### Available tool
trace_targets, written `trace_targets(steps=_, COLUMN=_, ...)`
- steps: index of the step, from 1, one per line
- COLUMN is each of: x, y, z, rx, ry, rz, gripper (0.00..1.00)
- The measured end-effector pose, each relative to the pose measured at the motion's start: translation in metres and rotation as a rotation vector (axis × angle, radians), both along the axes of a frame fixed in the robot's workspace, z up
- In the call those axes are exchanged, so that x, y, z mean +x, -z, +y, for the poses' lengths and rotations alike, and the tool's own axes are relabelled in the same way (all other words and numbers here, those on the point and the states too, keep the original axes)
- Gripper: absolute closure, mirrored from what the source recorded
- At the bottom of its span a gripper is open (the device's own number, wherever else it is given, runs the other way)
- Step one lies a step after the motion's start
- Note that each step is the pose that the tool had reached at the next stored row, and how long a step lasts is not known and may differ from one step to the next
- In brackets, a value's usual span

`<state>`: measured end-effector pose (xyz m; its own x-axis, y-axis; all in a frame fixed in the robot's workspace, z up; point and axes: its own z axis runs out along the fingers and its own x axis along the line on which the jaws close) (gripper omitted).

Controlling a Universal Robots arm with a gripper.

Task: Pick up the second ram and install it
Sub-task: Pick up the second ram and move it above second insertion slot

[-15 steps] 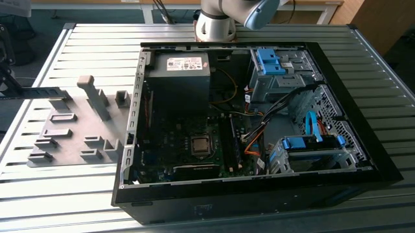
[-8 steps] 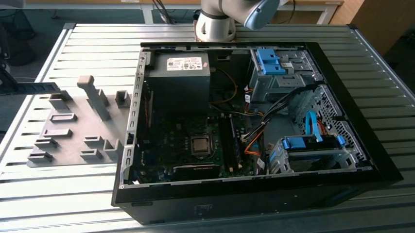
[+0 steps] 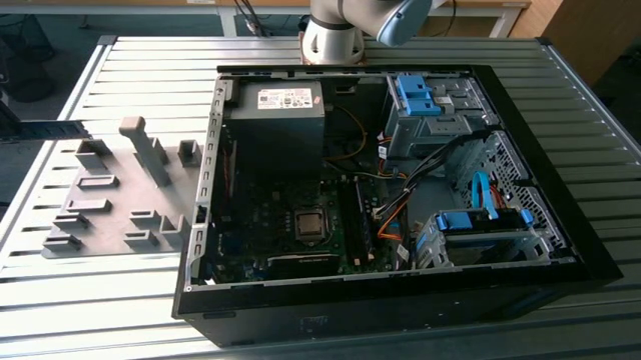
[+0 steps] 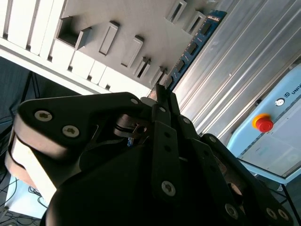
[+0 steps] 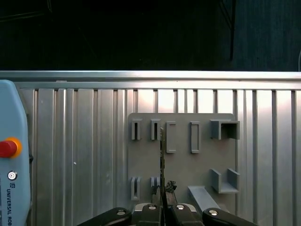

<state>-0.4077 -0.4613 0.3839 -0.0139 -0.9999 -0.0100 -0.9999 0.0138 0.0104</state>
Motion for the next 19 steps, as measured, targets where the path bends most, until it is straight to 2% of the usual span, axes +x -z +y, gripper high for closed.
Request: trace_targets(steps=19, x=0.0059, y=-0.0005, z=0.0001, rx=0.0000, ry=0.000, rz=0.0000, gripper=0.86)
